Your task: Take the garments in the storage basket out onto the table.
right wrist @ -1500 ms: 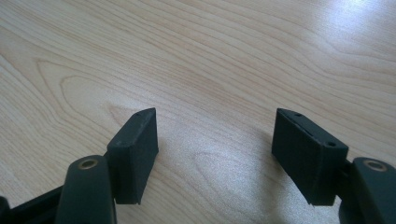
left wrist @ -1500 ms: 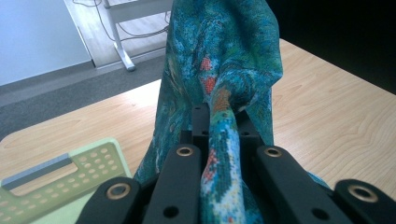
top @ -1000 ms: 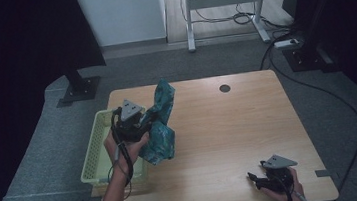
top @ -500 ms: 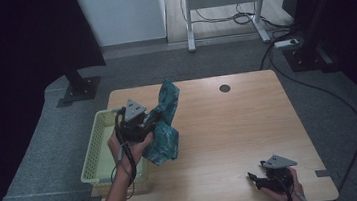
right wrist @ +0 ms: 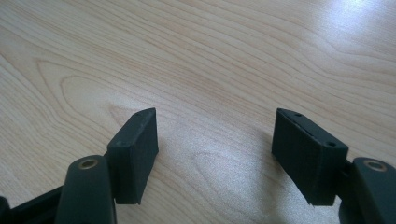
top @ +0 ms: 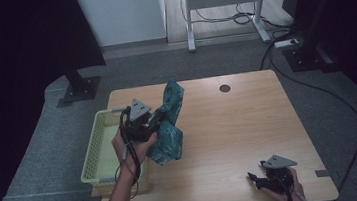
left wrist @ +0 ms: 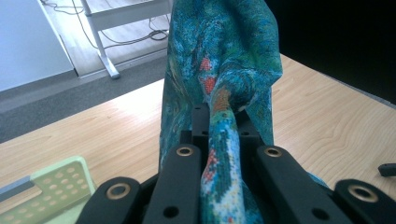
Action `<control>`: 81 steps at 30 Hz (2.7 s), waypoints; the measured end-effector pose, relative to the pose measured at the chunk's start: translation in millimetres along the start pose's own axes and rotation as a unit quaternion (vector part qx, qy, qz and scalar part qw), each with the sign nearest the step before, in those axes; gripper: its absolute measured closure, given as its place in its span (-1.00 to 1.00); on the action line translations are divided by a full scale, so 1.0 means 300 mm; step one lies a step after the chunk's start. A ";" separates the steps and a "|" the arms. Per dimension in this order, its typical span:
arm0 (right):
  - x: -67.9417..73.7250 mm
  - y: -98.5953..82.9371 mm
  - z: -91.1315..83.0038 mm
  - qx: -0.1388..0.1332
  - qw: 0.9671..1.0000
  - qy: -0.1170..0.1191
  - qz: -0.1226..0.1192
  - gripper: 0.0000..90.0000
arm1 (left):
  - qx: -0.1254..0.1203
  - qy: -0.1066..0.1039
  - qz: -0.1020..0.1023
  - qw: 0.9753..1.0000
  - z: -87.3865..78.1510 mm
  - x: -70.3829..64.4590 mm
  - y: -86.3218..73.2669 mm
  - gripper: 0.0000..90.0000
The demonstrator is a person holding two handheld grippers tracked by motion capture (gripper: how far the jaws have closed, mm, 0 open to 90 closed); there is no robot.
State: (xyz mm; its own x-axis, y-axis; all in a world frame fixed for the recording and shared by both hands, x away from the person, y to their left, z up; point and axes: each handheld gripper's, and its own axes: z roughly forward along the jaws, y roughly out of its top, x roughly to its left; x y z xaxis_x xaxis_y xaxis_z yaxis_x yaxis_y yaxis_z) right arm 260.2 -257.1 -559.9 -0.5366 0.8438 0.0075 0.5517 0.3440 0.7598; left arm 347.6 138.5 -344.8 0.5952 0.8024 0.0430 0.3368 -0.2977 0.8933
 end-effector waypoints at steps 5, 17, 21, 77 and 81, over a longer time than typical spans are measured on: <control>0.000 0.000 0.000 0.000 1.000 0.000 0.000 -0.31 | -0.001 -0.003 0.000 1.000 0.006 -0.009 0.003 0.87; 0.000 0.000 0.000 0.000 1.000 0.000 0.000 -0.31 | -0.002 -0.008 0.004 1.000 0.021 -0.031 0.009 0.87; 0.000 0.000 0.000 0.000 1.000 0.000 0.000 -0.31 | -0.003 -0.011 0.005 1.000 0.026 -0.040 0.010 0.87; 0.000 0.000 0.000 0.000 1.000 0.000 -0.001 -0.31 | 0.002 -0.057 0.024 0.998 0.178 -0.221 0.043 0.86; 0.000 0.000 0.000 0.000 1.000 0.000 -0.001 -0.31 | 0.006 -0.059 0.028 0.998 0.192 -0.236 0.038 0.86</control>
State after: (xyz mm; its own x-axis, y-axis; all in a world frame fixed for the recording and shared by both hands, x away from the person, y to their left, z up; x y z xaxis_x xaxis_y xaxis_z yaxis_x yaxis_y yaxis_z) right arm 260.1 -257.1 -559.9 -0.5375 0.8432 0.0068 0.5509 0.3451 0.7599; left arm 351.3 48.4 -363.6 0.6943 0.7186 0.0397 0.3083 -0.3468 0.8858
